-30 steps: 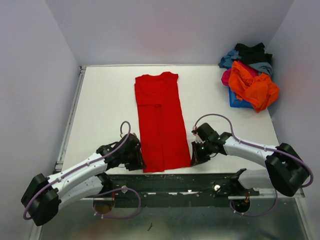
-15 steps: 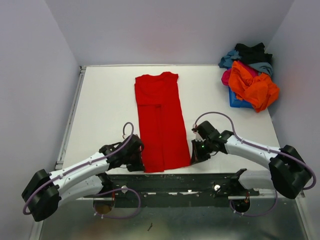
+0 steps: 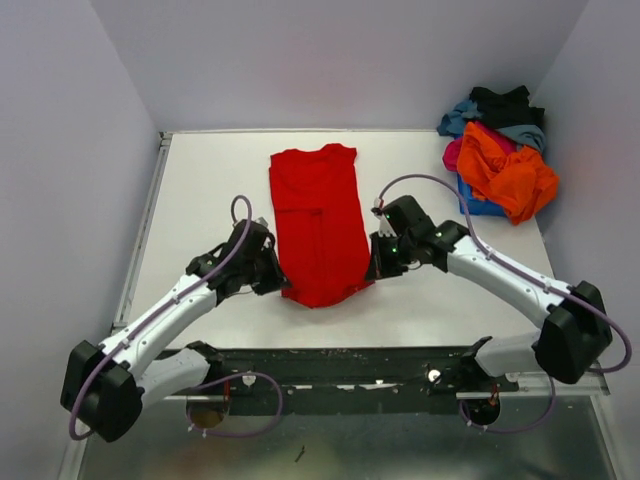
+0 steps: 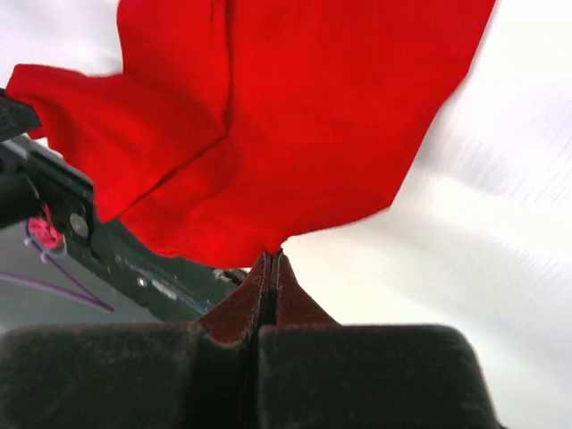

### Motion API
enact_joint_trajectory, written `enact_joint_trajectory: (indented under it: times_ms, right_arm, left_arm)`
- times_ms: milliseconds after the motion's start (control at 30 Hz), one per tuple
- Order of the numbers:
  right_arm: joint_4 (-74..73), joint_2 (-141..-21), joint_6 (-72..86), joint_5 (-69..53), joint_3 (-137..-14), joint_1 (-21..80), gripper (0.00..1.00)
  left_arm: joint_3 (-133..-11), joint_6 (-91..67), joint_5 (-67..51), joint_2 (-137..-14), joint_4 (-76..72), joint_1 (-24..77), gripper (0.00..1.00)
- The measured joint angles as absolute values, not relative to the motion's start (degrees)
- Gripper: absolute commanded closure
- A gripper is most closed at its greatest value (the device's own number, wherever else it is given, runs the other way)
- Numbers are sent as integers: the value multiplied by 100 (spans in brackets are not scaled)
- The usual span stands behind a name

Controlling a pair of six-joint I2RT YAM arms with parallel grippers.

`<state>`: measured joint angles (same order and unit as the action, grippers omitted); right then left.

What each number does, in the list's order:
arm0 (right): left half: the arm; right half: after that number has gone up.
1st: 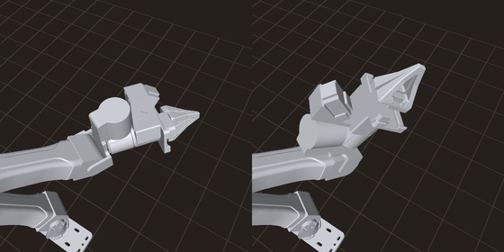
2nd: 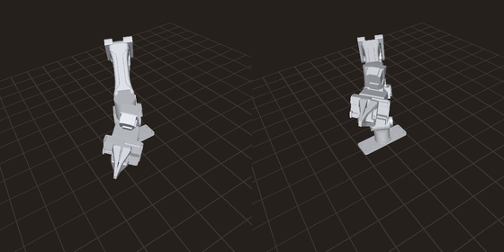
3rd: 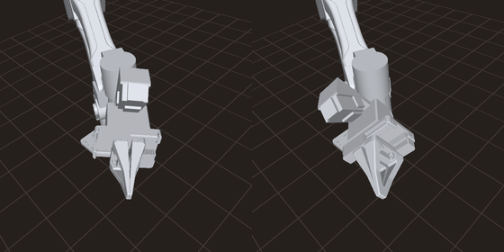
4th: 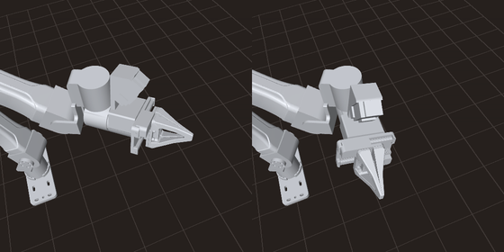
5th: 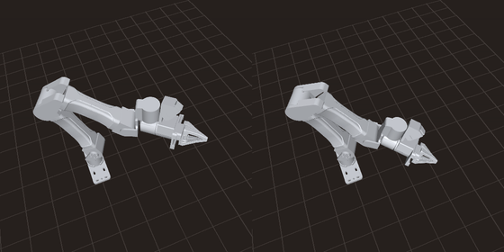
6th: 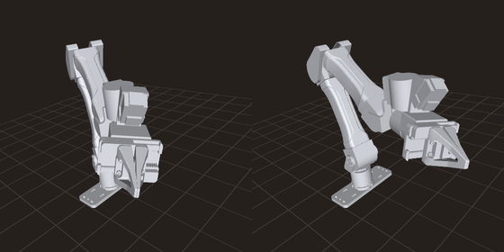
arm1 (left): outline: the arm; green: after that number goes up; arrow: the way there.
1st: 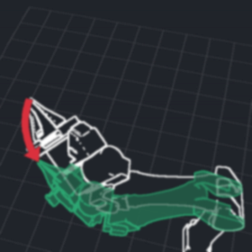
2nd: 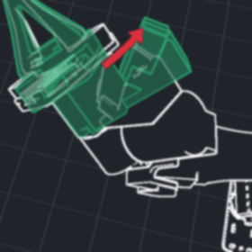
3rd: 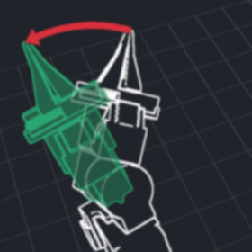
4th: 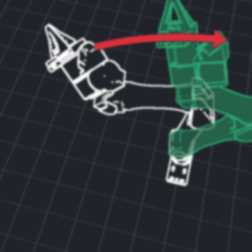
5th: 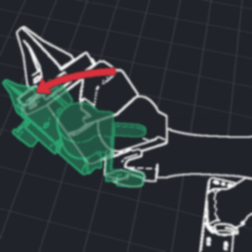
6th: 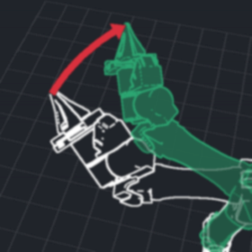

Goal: Fold and stack the t-shirts
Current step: Fold the folded rectangular tshirt in 1/3 of the way

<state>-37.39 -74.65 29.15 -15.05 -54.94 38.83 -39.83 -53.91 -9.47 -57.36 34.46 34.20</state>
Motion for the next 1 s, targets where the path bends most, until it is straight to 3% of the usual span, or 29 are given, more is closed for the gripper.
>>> enact_joint_trajectory:
  times_ms: [433,1000]
  right_arm:
    - [-3691,-9402,2622,-1420,-7601,3033,99]
    - [-3697,-10857,2539,-1424,-8842,2506,99]
  left_arm:
    - [-5011,-4552,-786,-7594,2355,2158,100]
    - [-6075,-4241,-711,-9000,1732,1640,100]
